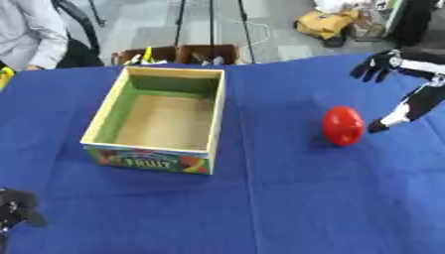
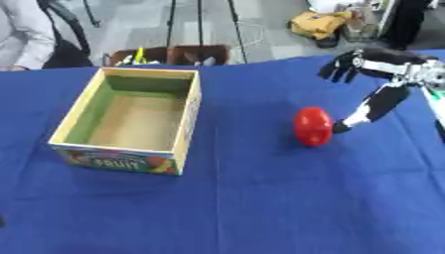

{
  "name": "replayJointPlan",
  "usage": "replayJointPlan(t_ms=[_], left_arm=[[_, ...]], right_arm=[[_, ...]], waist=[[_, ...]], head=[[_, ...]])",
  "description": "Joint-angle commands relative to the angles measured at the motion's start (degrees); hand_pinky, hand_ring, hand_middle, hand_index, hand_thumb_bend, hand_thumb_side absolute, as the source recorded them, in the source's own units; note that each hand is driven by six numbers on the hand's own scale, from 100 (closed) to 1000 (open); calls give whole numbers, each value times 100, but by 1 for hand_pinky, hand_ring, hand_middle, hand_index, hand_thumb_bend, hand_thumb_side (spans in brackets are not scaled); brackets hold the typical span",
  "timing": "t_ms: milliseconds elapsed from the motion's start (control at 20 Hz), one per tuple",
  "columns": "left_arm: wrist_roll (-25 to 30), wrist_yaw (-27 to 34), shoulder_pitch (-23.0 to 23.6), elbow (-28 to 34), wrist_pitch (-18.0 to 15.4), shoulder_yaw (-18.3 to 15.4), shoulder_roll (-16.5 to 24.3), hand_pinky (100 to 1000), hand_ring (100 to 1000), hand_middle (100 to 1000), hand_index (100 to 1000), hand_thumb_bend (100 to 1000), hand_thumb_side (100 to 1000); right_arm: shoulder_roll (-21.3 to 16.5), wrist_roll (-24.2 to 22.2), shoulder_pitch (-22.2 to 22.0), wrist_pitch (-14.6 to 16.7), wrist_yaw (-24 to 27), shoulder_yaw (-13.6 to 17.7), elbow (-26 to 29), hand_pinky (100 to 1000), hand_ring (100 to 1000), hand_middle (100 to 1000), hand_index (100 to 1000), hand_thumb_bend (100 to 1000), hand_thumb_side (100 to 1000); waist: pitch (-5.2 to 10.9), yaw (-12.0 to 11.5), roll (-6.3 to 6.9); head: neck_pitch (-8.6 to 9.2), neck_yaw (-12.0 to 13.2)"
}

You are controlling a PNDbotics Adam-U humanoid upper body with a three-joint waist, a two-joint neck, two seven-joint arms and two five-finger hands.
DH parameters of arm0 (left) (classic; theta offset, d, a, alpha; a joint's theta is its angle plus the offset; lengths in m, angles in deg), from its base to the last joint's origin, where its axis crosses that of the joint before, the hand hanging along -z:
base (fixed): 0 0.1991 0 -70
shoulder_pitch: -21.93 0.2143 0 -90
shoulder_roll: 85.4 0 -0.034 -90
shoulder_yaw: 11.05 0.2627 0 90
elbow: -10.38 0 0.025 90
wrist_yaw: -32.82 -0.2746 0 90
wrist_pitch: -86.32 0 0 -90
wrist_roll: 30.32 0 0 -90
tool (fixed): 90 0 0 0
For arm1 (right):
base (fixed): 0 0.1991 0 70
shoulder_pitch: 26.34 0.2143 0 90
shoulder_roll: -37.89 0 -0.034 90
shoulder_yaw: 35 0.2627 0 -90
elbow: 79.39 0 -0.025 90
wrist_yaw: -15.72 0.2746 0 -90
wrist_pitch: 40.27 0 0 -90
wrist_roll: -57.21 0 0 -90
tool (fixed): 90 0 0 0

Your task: Pick up objects on the table and place them in the box.

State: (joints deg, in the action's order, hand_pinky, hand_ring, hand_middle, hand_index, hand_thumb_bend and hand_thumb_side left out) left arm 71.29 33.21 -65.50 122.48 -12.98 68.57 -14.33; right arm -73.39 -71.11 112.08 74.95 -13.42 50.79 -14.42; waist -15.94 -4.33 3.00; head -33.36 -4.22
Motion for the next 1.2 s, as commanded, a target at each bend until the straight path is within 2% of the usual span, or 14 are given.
replayJointPlan(t_ms=[50,700,1200], left_arm=[[29,-25,-28,64,-15,24,85,388,355,458,578,100,812],[83,-53,-66,69,-42,58,50,390,355,459,577,100,813],[112,-94,-76,69,-63,69,25,391,355,460,576,100,814]], right_arm=[[-47,-18,117,69,-117,12,-50,702,771,782,884,754,382],[119,91,226,211,-574,-34,-414,700,775,785,878,752,350],[92,269,246,326,-1012,-54,-581,698,778,784,863,738,338]], waist=[[63,-9,-22],[-81,-128,-11],[-168,-138,-7]], head=[[97,-47],[235,-210],[242,-258]])
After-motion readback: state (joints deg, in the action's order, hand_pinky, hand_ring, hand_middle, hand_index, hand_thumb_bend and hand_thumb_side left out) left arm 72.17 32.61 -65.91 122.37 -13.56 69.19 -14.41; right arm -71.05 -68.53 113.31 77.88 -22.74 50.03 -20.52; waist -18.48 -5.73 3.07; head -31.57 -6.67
